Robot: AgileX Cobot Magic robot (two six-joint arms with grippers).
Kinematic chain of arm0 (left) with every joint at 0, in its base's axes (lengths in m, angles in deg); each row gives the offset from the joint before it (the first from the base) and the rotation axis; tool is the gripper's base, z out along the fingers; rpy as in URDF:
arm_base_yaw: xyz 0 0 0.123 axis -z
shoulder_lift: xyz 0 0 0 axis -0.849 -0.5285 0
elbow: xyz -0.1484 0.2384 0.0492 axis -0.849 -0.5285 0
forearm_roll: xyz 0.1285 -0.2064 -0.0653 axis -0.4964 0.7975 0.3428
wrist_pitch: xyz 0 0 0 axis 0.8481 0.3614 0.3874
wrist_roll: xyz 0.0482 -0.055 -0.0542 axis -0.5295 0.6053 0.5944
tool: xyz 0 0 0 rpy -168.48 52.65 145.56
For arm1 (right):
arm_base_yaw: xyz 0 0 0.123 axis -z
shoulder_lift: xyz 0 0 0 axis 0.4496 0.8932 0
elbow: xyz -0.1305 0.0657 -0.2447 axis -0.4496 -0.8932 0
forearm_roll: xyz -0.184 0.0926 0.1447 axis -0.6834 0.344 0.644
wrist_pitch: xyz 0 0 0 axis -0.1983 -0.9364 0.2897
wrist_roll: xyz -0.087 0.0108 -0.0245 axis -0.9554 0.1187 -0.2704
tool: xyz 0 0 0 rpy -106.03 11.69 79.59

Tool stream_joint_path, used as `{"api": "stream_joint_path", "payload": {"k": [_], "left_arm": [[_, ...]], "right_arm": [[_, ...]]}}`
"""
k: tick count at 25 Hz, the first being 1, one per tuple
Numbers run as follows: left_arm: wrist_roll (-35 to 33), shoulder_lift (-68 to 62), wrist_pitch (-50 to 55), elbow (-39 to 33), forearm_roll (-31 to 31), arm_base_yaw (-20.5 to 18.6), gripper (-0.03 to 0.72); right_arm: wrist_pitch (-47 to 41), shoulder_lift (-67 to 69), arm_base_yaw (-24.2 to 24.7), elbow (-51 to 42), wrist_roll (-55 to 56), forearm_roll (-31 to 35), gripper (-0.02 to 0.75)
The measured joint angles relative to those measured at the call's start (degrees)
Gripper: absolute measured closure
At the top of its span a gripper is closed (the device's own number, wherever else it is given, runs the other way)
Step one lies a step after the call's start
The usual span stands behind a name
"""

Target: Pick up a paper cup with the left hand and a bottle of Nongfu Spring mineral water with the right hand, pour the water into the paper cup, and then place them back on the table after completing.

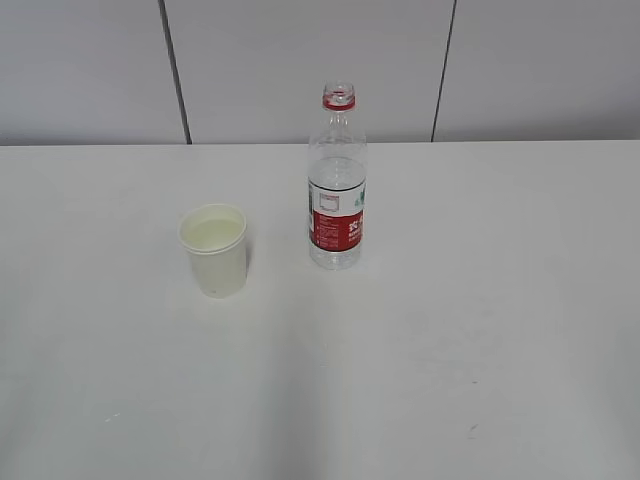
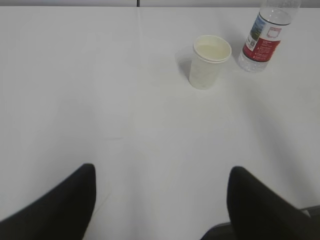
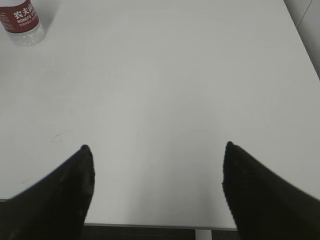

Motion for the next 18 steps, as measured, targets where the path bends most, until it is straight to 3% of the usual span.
{"api": "stream_joint_path", "payload": {"k": [18], "left_arm": [[0.0,0.0,0.0,0.0,-0.05,0.0,0.188]], "right_arm": [[0.0,0.0,0.0,0.0,0.0,0.0,0.147]]}}
